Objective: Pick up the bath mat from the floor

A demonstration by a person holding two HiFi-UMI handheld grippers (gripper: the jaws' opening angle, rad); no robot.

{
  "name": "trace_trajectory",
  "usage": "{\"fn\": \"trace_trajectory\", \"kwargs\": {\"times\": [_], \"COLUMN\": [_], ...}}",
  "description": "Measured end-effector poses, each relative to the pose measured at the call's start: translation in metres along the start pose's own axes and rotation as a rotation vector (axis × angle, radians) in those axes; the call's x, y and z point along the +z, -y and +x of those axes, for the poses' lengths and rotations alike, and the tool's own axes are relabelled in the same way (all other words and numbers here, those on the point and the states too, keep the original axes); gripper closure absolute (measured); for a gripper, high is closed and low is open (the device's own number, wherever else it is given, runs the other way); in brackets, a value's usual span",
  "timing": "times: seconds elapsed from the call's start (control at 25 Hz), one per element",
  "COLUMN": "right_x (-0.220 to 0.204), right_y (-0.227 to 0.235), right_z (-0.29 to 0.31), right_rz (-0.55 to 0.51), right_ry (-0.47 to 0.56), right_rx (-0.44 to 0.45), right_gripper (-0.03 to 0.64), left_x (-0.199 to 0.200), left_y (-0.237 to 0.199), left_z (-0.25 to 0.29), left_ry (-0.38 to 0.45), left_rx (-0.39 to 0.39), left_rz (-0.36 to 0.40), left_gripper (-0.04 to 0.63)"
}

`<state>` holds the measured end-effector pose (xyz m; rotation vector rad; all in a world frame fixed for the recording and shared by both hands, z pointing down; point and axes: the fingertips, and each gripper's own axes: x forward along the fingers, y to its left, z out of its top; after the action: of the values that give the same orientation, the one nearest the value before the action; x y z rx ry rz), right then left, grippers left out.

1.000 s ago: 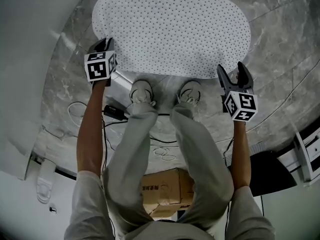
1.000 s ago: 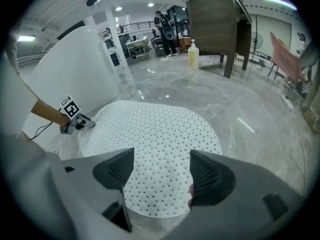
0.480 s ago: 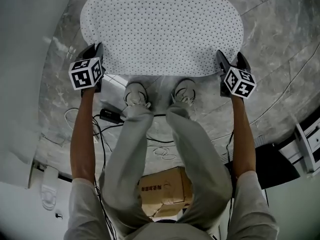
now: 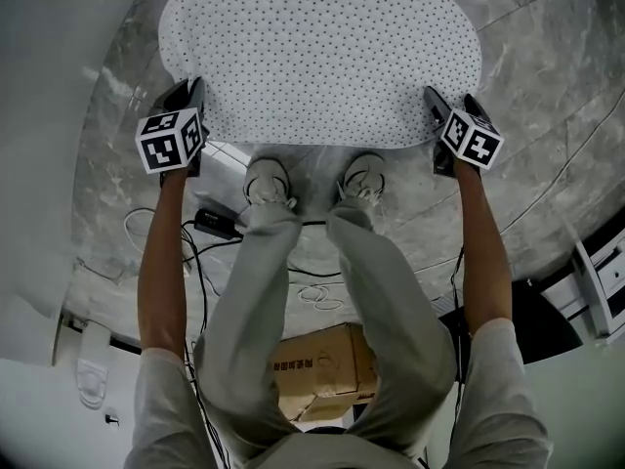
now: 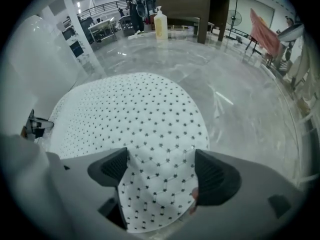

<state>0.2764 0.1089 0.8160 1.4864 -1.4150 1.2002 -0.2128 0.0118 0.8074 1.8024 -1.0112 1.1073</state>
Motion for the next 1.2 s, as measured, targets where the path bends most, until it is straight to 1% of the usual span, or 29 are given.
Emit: {"fn": "trace_trajectory", "kwargs": {"times": [0.24, 0.36, 0.52, 0.6, 0.68, 0.72, 0.76, 0.84, 0.92, 1.04, 1.2], "right_x": [0.002, 0.001, -0.003, -0.006, -0.006, -0.006, -0.004, -0.002, -0.002, 0.001, 0.008], "right_y": [-0.001, -0.006, -0.003, 0.0, -0.002, -0.005, -0.008, -0.012, -0.013, -0.019, -0.03], "right_z": [-0.004, -0.004, 0.0, 0.0, 0.0, 0.0, 0.0, -0.001, -0.002, -0.008, -0.023], "right_rz": [0.001, -0.001, 0.006, 0.027, 0.024, 0.012, -0.002, -0.014, -0.014, -0.042, -0.055], "right_ry": [-0.034, -0.048, -0.08, -0.104, -0.119, -0.126, -0.129, -0.122, -0.122, -0.135, -0.099], "right_rx": [-0.023, -0.016, 0.0, -0.009, -0.011, -0.012, -0.018, -0.027, -0.01, 0.042, 0.097], "right_gripper": [0.212, 0.274, 0.323, 0.391, 0.411, 0.473, 0.518, 0.552, 0.567, 0.584, 0.589], "left_x": [0.003, 0.001, 0.0, -0.001, -0.001, 0.0, 0.001, 0.002, 0.001, 0.004, 0.008], "left_y": [-0.001, -0.001, 0.0, 0.001, 0.0, 0.0, 0.0, 0.001, 0.001, 0.002, 0.005], "left_z": [-0.001, -0.001, 0.002, 0.002, 0.001, 0.001, 0.002, 0.001, 0.0, -0.004, -0.013], "left_ry": [0.012, 0.01, -0.001, -0.005, -0.006, -0.006, -0.006, -0.007, -0.011, -0.011, -0.02], "left_rx": [0.005, 0.004, 0.008, 0.016, 0.019, 0.019, 0.016, 0.01, 0.001, -0.014, -0.02], "left_rz": [-0.018, -0.023, -0.026, -0.033, -0.037, -0.037, -0.037, -0.037, -0.038, -0.049, -0.053], "left_gripper": [0.55, 0.551, 0.551, 0.551, 0.553, 0.553, 0.553, 0.554, 0.554, 0.554, 0.56]}}
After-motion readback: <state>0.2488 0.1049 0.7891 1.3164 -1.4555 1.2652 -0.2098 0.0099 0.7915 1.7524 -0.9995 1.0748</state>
